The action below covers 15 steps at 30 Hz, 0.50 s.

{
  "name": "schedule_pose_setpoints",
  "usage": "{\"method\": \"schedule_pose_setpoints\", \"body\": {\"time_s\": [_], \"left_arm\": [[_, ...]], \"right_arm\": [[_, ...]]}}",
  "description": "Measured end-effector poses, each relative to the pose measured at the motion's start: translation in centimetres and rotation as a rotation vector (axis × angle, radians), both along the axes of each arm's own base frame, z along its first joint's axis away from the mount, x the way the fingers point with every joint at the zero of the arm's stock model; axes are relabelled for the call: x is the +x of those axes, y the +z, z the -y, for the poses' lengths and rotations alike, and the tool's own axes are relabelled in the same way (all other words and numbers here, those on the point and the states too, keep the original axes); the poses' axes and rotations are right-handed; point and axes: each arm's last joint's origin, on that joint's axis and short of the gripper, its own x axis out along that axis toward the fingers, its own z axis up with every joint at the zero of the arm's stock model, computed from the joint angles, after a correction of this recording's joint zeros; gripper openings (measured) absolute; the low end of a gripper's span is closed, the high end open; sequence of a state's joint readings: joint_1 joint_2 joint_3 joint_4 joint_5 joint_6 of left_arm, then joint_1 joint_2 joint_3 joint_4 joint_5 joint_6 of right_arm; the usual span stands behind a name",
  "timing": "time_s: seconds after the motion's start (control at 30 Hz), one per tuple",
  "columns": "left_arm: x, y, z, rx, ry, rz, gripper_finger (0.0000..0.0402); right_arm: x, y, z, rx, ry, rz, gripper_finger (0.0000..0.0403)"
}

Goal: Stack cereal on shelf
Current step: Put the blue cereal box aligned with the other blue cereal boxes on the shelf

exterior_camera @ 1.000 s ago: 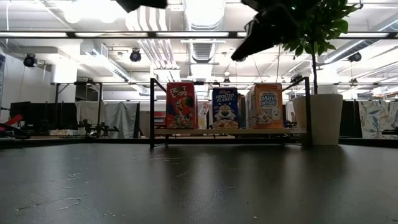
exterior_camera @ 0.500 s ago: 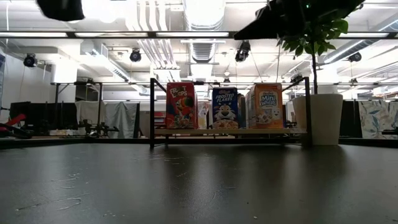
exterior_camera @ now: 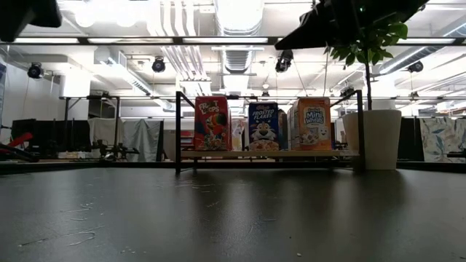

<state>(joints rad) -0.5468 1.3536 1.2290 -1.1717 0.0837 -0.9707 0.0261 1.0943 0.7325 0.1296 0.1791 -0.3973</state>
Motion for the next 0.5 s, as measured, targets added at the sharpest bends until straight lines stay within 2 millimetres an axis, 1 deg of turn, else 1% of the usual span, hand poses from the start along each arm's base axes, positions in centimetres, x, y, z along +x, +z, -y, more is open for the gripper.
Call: {"method": "schedule_pose_setpoints", "body": {"time_s": [0.1,0.17,0.27,0.5], "left_arm": [[-0.1,-0.5,1.0,0.018,-0.037,-0.029,0.0303],[-0.2,-0.7,1.5,0.029,-0.051,-0.043,0.0315],[-0.3,-1.1,1.9,0.054,-0.058,-0.06,0.0319],[0.0,-2.0,2.4,0.082,-0.066,-0.09,0.0309]], "right_arm": [[0.0,-0.1,0.0,0.006,-0.001,-0.003,0.0013],[0.0,-0.1,0.0,0.011,-0.003,-0.002,0.0013],[0.0,-0.1,0.0,0.011,-0.004,-0.002,0.0013],[0.0,-0.1,0.0,0.012,-0.004,-0.002,0.0013]]}}
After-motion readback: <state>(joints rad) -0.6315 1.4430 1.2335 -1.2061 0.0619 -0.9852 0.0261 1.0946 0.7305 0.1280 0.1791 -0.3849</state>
